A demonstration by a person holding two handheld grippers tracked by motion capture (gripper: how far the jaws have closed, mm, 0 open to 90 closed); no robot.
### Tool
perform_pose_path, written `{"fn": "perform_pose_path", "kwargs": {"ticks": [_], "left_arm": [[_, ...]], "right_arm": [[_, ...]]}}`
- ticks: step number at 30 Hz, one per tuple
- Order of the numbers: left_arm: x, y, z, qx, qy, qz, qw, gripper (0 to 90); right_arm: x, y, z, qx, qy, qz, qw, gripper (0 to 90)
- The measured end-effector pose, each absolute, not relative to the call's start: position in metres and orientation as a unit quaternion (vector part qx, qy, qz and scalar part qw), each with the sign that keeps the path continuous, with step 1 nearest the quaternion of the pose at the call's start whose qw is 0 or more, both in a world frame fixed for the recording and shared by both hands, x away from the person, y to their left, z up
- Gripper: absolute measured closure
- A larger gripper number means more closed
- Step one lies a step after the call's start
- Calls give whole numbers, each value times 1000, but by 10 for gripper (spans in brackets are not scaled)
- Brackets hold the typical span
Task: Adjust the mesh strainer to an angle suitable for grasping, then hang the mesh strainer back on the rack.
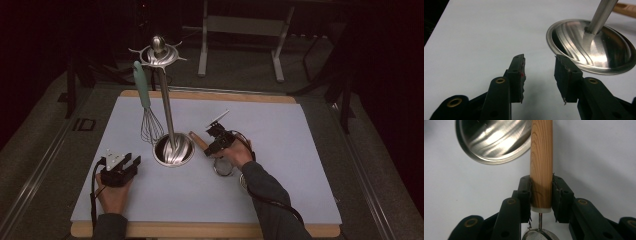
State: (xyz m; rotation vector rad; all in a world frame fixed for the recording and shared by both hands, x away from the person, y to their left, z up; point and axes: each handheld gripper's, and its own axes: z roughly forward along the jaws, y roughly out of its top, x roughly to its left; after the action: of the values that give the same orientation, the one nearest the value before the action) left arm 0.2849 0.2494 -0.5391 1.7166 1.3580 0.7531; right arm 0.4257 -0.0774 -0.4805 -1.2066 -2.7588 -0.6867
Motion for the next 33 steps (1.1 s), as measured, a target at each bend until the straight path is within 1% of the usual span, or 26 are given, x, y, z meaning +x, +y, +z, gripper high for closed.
{"fn": "perform_pose_path", "kwargs": {"ticks": [10, 30, 33], "left_arm": [[285, 249, -539, 680, 538, 298, 400, 606], [285, 249, -539, 679, 537, 300, 400, 606], [285, 249, -539, 679, 537, 300, 401, 606]], "right_arm": [[420, -87, -469, -383, -891, -242, 14, 708], [406, -91, -443, -357, -890, -282, -2, 708], [402, -90, -440, -351, -895, -276, -13, 708]]}}
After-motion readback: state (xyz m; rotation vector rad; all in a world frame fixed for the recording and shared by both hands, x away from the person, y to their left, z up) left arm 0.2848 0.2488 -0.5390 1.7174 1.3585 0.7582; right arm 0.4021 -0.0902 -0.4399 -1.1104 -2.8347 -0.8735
